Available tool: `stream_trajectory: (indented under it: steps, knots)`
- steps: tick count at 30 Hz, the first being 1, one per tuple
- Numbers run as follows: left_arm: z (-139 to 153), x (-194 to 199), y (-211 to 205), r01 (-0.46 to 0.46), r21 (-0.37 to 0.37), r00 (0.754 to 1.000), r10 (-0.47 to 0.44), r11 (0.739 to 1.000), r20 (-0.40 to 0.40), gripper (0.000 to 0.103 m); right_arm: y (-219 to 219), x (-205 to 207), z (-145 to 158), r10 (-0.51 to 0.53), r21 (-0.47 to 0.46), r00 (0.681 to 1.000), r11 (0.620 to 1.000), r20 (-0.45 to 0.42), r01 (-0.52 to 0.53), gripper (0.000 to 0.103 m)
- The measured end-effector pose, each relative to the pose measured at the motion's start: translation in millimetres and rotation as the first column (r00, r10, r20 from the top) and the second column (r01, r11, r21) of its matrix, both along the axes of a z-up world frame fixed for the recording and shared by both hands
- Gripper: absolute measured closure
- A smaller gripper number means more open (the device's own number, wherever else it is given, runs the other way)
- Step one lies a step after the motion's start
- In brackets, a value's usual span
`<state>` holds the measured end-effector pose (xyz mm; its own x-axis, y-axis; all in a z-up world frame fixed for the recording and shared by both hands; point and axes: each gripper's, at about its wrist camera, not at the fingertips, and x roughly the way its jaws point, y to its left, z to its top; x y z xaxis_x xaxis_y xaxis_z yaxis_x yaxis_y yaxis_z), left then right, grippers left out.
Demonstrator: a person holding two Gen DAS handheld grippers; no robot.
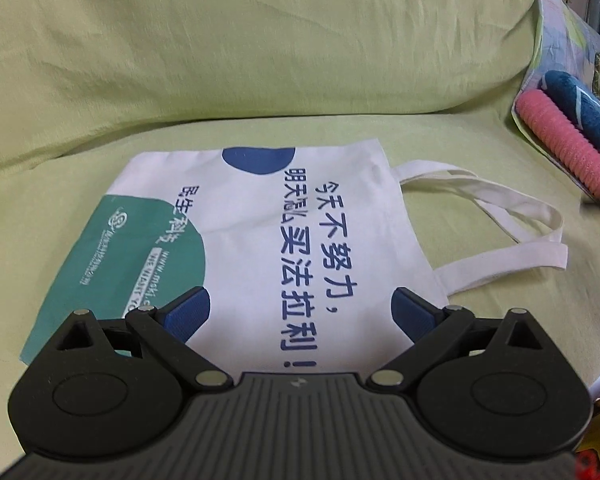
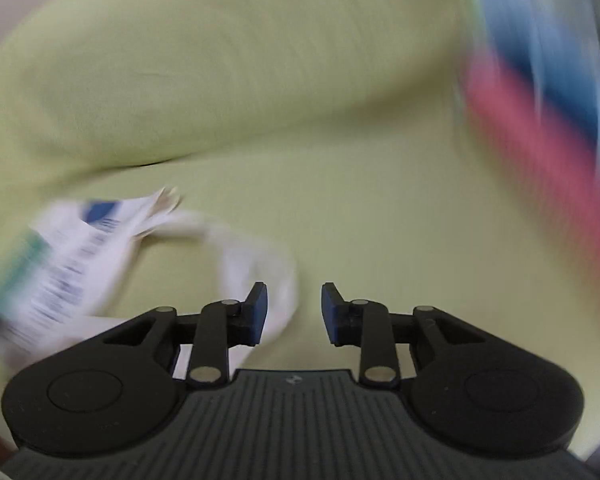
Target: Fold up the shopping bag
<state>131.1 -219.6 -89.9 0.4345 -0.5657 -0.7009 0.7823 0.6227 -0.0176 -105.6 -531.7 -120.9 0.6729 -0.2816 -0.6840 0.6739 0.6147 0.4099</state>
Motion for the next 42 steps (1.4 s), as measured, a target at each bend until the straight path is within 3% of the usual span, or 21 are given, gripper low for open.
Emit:
stream_trajectory:
  steps: [1, 3, 7, 12, 15, 16, 17, 19, 22, 24, 27, 29, 32, 35, 38, 40, 42]
  knots:
    - [0, 0, 0, 0.0, 0.005, 1.0, 0.0, 1.0, 0.0, 0.004, -3, -4, -18, -0.047, 0.146, 0.998, 0.989, 0.04, 0.04, 0.076]
    - [1, 1, 0, -0.001, 0.015, 1.0, 0.001, 1.0, 0.007, 0.004, -7, -13, -45, -0.154, 0.365, 0.981, 0.925, 0.116, 0.102, 0.076]
    - [5, 1, 6, -0.018, 0.004, 1.0, 0.018, 1.0, 0.01, 0.004, -2, -17, -82, -0.327, 0.608, 0.929, 0.778, 0.172, 0.161, 0.075]
    - [7, -3, 15, -0.034, 0.001, 0.999, 0.034, 0.999, 0.007, 0.004, 8, 3, -82, -0.379, 0.636, 0.905, 0.75, 0.193, 0.179, 0.071]
    - [7, -5, 22, -0.041, 0.008, 0.999, 0.041, 0.999, 0.01, 0.004, 16, 1, -82, -0.421, 0.656, 0.881, 0.731, 0.215, 0.189, 0.058]
    - [7, -5, 23, -0.044, 0.01, 0.999, 0.044, 0.999, 0.009, 0.004, 18, -1, -84, -0.435, 0.669, 0.875, 0.717, 0.212, 0.194, 0.058]
    - [8, -5, 24, -0.048, 0.011, 0.999, 0.048, 0.999, 0.007, 0.004, 21, 3, -83, -0.425, 0.656, 0.882, 0.728, 0.205, 0.198, 0.059]
    - [8, -5, 25, -0.056, 0.014, 0.998, 0.056, 0.998, 0.005, 0.004, 29, 13, -71, -0.348, 0.556, 0.92, 0.808, 0.18, 0.197, 0.076]
    - [12, -8, 27, -0.053, 0.011, 0.998, 0.052, 0.999, 0.016, 0.004, 50, 35, -50, -0.22, 0.334, 0.967, 0.928, 0.124, 0.169, 0.086]
    - [14, -10, 28, -0.052, 0.014, 0.998, 0.051, 0.999, 0.026, 0.004, 63, 43, -37, -0.17, 0.206, 0.982, 0.967, 0.087, 0.149, 0.088]
    - [16, -11, 29, -0.055, 0.017, 0.998, 0.054, 0.998, 0.033, 0.004, 80, 52, -21, -0.11, 0.008, 0.994, 0.994, 0.018, 0.11, 0.091]
    - [17, -12, 29, -0.055, 0.015, 0.998, 0.055, 0.998, 0.034, 0.004, 89, 57, -8, -0.085, -0.143, 0.996, 0.987, -0.033, 0.079, 0.092]
    - [19, -15, 28, -0.05, 0.012, 0.998, 0.049, 0.999, 0.037, 0.004, 97, 62, 12, -0.076, -0.338, 0.993, 0.94, -0.095, 0.04, 0.092]
    - [21, -19, 26, -0.034, 0.01, 0.998, 0.034, 0.999, 0.045, 0.004, 95, 65, 31, -0.098, -0.498, 0.985, 0.867, -0.144, 0.013, 0.092]
    - [21, -24, 22, -0.017, 0.019, 0.998, 0.015, 1.0, 0.06, 0.004, 80, 58, 42, -0.171, -0.635, 0.95, 0.772, -0.26, -0.035, 0.088]
    - [18, -28, 20, -0.009, 0.033, 0.998, 0.007, 0.999, 0.07, 0.004, 68, 57, 30, -0.24, -0.66, 0.891, 0.746, -0.386, -0.085, 0.048]
    - [13, -33, 22, 0.0, 0.058, 0.997, -0.004, 0.998, 0.082, 0.004, 67, 44, 26, -0.299, -0.676, 0.851, 0.732, -0.431, -0.085, 0.047]
